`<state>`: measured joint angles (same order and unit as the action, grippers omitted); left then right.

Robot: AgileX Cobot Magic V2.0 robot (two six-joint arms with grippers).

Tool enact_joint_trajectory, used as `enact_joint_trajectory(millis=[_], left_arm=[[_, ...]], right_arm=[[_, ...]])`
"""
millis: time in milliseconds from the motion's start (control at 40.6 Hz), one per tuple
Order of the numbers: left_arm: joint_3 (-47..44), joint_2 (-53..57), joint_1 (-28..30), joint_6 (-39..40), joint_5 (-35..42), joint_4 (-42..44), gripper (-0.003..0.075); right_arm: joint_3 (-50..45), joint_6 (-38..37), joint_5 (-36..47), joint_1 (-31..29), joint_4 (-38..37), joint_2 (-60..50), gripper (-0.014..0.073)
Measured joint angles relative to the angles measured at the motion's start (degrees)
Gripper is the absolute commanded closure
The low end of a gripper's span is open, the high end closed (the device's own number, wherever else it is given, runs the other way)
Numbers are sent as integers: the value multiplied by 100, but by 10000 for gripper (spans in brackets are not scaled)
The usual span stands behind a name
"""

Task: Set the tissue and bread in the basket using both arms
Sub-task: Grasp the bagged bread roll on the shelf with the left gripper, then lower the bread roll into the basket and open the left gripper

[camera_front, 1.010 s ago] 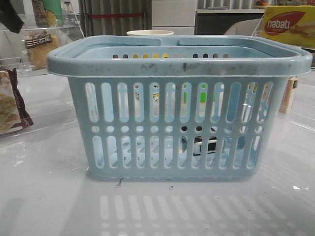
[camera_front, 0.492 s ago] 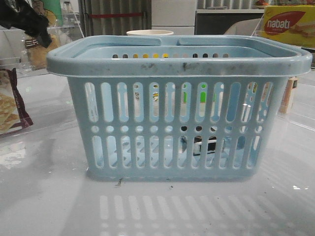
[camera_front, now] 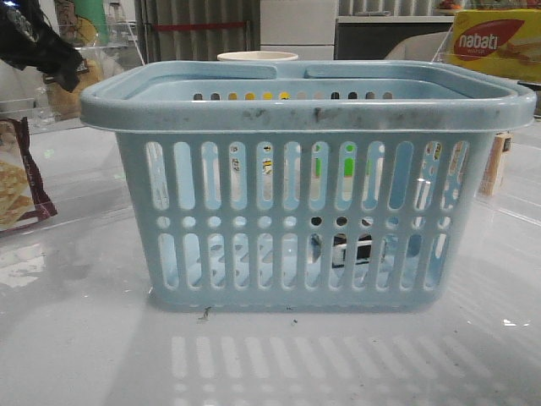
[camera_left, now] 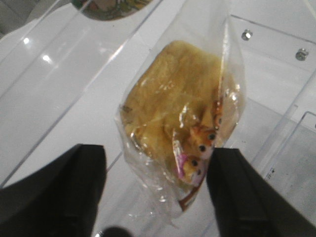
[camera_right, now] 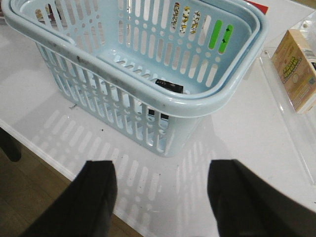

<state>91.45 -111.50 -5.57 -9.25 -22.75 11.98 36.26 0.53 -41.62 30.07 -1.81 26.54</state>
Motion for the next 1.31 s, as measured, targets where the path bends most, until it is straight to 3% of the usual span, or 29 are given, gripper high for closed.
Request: enact_joint_trajectory(millis=[246, 517, 788, 1059, 1305], left_arm=[[0, 0, 0, 0, 8, 0, 633], [155, 60, -12, 0, -477, 0, 630], [242, 1073, -371, 0, -1117, -27, 630], [266, 2208, -1157, -91, -2110, -828, 630], [202, 2307, -2255, -304, -2663, -1395, 630]], right_arm=[[0, 0, 0, 0, 0, 0, 88], [0, 0, 0, 0, 0, 0, 88], [0, 0, 0, 0, 0, 0, 88], [0, 0, 0, 0, 0, 0, 88], [0, 0, 0, 0, 0, 0, 88]])
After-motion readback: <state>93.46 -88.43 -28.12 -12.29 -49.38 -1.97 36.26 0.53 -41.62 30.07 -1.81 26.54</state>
